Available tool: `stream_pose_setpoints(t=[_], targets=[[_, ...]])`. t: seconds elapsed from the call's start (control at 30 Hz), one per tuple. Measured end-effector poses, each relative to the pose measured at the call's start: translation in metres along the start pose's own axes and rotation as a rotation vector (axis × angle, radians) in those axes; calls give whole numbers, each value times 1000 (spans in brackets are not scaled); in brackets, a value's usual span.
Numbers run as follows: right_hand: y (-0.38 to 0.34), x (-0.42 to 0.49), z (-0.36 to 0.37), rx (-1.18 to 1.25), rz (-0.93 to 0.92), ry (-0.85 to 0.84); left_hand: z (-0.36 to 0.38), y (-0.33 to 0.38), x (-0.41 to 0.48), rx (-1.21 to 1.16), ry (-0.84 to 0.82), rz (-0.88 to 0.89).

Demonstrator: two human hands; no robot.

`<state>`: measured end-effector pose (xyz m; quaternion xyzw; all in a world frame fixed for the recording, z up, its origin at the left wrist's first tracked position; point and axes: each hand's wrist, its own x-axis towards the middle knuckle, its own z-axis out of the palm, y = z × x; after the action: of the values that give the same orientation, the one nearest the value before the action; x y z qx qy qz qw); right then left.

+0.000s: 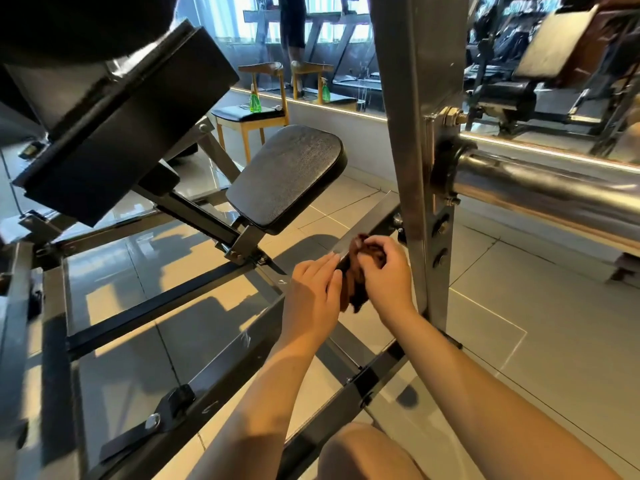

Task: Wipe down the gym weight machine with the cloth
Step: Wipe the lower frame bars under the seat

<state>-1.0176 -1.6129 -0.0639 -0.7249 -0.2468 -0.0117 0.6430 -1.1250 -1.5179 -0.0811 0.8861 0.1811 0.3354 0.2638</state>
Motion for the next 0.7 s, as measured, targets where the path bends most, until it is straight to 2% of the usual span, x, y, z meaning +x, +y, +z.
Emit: stream_pose_setpoints(t=[0.1, 0.3, 0.4, 0.47, 0.63, 0.7], targets=[[-2, 5, 10, 106, 119, 109, 3, -2, 1, 0, 29, 1], [-1, -10, 7, -35, 23, 34, 6, -2, -2, 2, 57, 4], [-12, 8, 8, 68, 141, 143, 8, -3, -2, -1, 52, 2], [-16, 3, 17, 84, 144, 176, 8, -3, -2, -7, 53, 4], [-3, -26, 11, -89, -5, -31, 7, -6, -1, -23, 35, 7], [-5, -13, 4, -76, 9, 1, 7, -8, -1, -16, 28, 6]])
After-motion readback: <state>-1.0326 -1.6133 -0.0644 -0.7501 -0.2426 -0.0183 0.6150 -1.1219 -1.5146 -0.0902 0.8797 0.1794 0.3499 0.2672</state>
